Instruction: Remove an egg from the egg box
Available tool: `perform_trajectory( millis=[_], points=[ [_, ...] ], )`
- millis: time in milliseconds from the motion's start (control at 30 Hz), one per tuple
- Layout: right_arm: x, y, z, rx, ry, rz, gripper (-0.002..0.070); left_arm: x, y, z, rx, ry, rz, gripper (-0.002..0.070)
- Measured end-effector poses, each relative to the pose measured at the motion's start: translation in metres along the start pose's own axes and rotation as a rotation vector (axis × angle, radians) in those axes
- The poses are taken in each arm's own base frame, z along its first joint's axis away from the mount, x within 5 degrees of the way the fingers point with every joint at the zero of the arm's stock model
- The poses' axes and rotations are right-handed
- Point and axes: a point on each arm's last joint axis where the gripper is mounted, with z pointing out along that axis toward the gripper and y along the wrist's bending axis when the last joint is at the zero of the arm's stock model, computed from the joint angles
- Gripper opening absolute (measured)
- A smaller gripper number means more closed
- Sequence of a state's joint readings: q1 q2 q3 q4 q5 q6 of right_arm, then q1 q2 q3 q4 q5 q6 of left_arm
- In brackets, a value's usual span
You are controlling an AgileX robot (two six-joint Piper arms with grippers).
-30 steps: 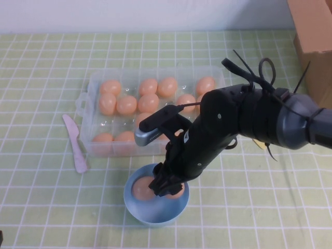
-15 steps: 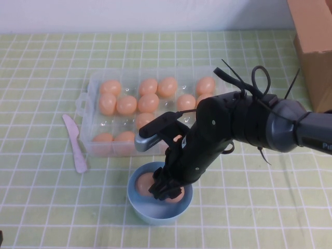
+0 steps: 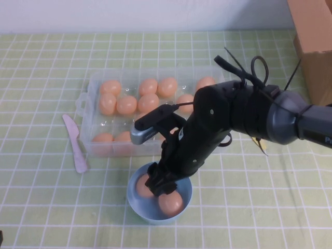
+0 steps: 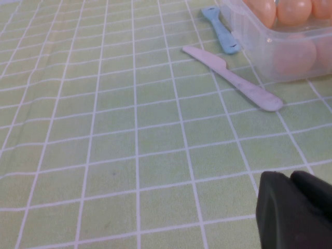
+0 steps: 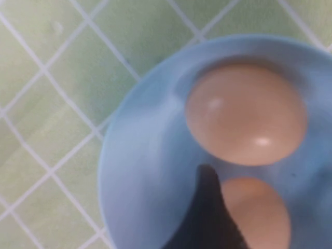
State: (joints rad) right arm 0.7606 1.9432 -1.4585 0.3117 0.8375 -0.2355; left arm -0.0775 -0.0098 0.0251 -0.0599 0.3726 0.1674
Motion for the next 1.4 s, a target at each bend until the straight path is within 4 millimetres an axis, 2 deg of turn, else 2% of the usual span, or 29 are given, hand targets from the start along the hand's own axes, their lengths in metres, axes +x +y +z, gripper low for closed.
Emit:
perform_trajectory(
  millis=[133, 233, 267, 433, 533, 833, 1067, 1233, 1400],
  points=[
    [-0.002, 0.005, -0.017, -0.006, -0.019, -0.011, 0.0456, 0.000, 0.000, 0.000, 0.000, 0.000, 0.000, 0.0002],
    [0.000, 0.012, -0.044, -0.012, -0.033, -0.030, 0.0400, 0.000, 0.000, 0.000, 0.000, 0.000, 0.000, 0.0002],
    [0.001, 0.013, -0.051, -0.014, -0.035, -0.034, 0.0371, 0.000, 0.000, 0.000, 0.000, 0.000, 0.000, 0.0002],
    [0.015, 0.029, -0.110, -0.031, -0.075, -0.050, 0.0095, 0.000, 0.000, 0.000, 0.000, 0.000, 0.000, 0.0002],
    [0.027, 0.035, -0.130, -0.041, -0.060, -0.041, 0.0014, 0.000, 0.000, 0.000, 0.000, 0.000, 0.000, 0.0002],
    [0.061, 0.038, -0.155, -0.006, 0.027, -0.068, -0.0014, 0.000, 0.000, 0.000, 0.000, 0.000, 0.000, 0.0002],
    [0.105, 0.041, -0.175, 0.023, 0.025, -0.030, -0.0015, 0.000, 0.000, 0.000, 0.000, 0.000, 0.000, 0.0002],
    [0.118, 0.042, -0.195, 0.073, -0.028, -0.042, -0.0015, 0.000, 0.000, 0.000, 0.000, 0.000, 0.000, 0.0002],
    [0.131, 0.037, -0.199, 0.141, -0.030, -0.054, -0.0016, 0.000, 0.000, 0.000, 0.000, 0.000, 0.000, 0.0002]
  ],
)
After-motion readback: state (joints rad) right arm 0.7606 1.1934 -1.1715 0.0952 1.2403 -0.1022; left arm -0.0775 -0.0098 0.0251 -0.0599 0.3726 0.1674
